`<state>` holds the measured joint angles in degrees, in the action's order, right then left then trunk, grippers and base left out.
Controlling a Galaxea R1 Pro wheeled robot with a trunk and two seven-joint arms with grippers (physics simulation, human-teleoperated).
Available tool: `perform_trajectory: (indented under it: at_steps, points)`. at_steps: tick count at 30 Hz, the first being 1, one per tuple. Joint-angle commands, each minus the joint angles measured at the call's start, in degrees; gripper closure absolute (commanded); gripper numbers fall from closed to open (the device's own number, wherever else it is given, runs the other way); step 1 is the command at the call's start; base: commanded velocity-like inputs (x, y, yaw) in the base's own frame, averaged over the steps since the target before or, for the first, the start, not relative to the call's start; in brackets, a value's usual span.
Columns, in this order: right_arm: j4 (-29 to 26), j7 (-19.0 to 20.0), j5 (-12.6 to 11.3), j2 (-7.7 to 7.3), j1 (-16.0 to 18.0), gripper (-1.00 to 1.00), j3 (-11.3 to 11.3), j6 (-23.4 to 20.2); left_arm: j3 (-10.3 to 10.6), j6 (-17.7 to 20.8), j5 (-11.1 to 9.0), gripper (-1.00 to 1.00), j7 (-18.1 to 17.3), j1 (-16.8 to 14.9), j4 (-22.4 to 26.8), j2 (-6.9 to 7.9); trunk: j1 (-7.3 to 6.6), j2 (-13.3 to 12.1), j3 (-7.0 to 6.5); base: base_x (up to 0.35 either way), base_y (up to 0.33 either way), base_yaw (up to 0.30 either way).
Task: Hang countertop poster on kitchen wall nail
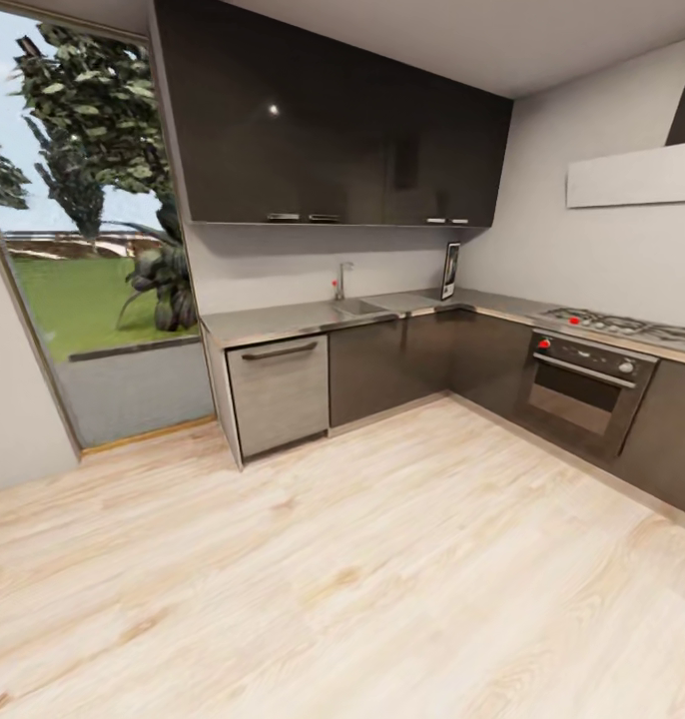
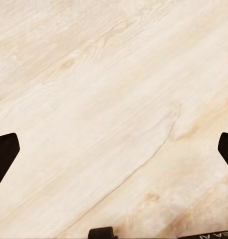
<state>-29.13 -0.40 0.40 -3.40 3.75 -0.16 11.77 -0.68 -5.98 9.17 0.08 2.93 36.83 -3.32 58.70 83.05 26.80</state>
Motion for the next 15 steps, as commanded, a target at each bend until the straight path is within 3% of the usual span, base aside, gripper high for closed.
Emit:
perform_trajectory:
  at_steps: [1,15]
  points:
    - [0.04,-0.04,0.04,0.0,0.03,-1.0,-0.01,0.18,-0.07,-0.09,0.5,-1.0,0.01,0.03,0.08,-0.02,0.03,0.02,0.05,0.313,-0.178,0.0]
    - [0.04,-0.04,0.04,-0.03,0.03,-1.0,-0.09,0.27,-0.1,-0.09,0.5,-1.0,0.01,0.01,0.08,-0.02,0.03,0.02,0.05,0.313,-0.16,0.0]
